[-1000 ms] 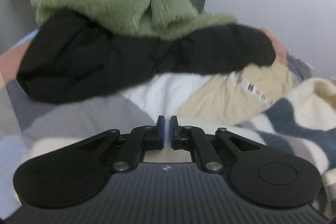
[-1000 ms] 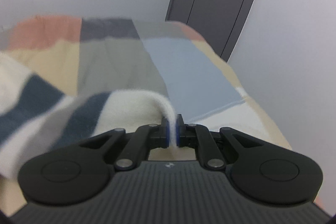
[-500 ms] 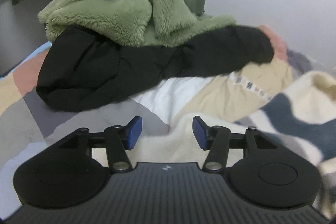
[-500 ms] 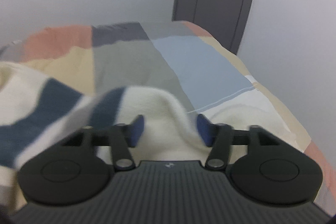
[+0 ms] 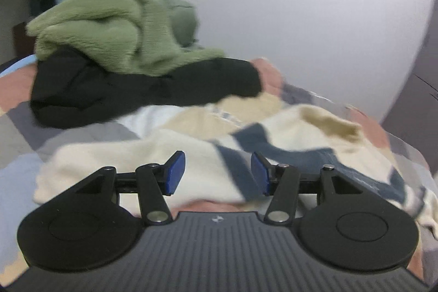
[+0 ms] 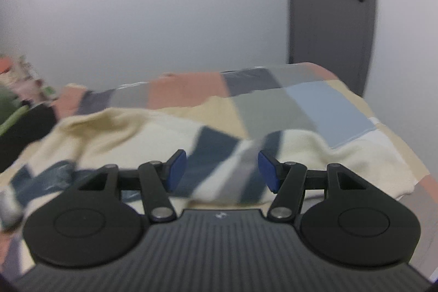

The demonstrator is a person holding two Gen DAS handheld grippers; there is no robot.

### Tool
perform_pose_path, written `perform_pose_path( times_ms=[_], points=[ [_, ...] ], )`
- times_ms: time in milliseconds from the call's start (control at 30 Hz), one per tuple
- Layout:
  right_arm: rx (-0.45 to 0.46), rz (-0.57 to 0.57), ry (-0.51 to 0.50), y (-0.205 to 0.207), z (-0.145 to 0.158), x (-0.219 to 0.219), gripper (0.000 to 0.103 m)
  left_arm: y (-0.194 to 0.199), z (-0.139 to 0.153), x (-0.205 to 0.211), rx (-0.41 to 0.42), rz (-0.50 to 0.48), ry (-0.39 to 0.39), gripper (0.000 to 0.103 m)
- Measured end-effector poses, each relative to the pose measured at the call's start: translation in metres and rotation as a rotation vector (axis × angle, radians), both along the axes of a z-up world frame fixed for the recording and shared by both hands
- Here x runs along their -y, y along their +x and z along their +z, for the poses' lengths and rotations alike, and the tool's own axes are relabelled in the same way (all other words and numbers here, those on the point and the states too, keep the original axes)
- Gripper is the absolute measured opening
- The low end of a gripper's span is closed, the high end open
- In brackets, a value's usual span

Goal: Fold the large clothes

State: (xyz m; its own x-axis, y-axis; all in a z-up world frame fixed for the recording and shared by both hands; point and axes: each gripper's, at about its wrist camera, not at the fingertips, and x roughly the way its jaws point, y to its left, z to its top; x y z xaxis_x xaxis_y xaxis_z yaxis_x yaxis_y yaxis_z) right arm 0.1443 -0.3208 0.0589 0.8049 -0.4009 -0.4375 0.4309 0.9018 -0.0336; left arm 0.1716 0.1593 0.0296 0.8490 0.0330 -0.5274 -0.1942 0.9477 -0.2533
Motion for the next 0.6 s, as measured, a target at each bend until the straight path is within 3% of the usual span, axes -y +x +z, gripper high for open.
perform_pose_path(
  times_ms=[133,233,600],
  points=[
    [-0.004,0.114,-0.021,-0.021,-0.002,-0.055,0.060,-0.019,-0.006,0.038,-0.002,-0.091,0.019,0.059],
    [-0.013,0.181,0.024,-0.036,-0.008,-0.086,0.060,-0.029,-0.012,0.058,-0.017,-0.136,0.034,0.059],
    [-0.097,0.288,0.184,-0.079,-0.065,-0.138,0.060,-0.063,-0.035,0.076,-0.067,-0.206,-0.104,0.059]
  ],
)
